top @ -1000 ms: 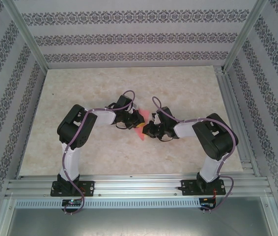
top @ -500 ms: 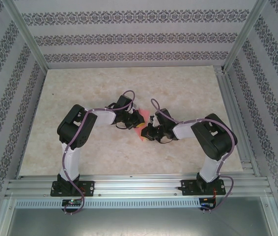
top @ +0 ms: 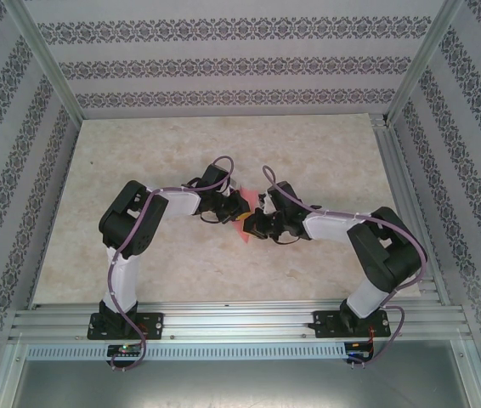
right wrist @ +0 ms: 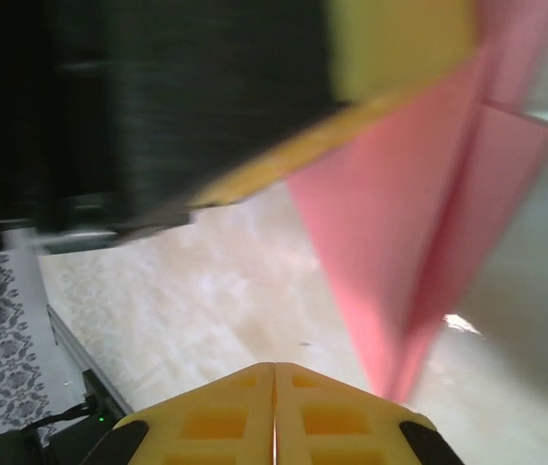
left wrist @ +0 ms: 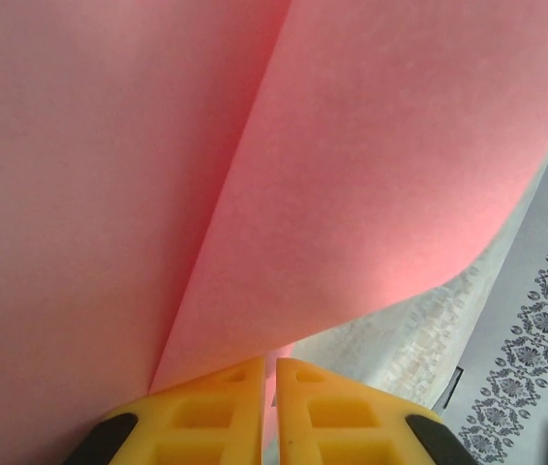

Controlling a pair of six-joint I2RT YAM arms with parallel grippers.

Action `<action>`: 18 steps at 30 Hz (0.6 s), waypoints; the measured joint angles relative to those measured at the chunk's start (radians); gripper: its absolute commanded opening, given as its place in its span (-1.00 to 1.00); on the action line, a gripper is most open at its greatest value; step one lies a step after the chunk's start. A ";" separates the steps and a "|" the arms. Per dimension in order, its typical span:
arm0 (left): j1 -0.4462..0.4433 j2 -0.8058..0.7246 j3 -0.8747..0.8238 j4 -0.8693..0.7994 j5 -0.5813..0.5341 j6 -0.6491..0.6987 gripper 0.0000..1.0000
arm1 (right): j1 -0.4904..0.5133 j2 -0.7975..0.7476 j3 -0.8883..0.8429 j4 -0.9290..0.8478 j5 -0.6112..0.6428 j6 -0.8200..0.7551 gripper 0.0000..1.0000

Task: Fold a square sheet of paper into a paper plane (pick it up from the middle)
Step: Fourth fold the wing at the center of the table.

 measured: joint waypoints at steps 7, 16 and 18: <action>0.000 0.000 0.002 -0.004 0.000 0.003 -0.73 | 0.005 0.060 0.000 0.025 0.000 0.008 -0.82; 0.000 0.002 0.011 -0.019 0.000 0.008 -0.72 | 0.005 0.121 -0.016 0.033 0.004 0.008 -0.86; 0.000 0.002 0.011 -0.021 0.000 0.011 -0.73 | 0.005 0.121 -0.016 0.033 0.004 0.008 -0.86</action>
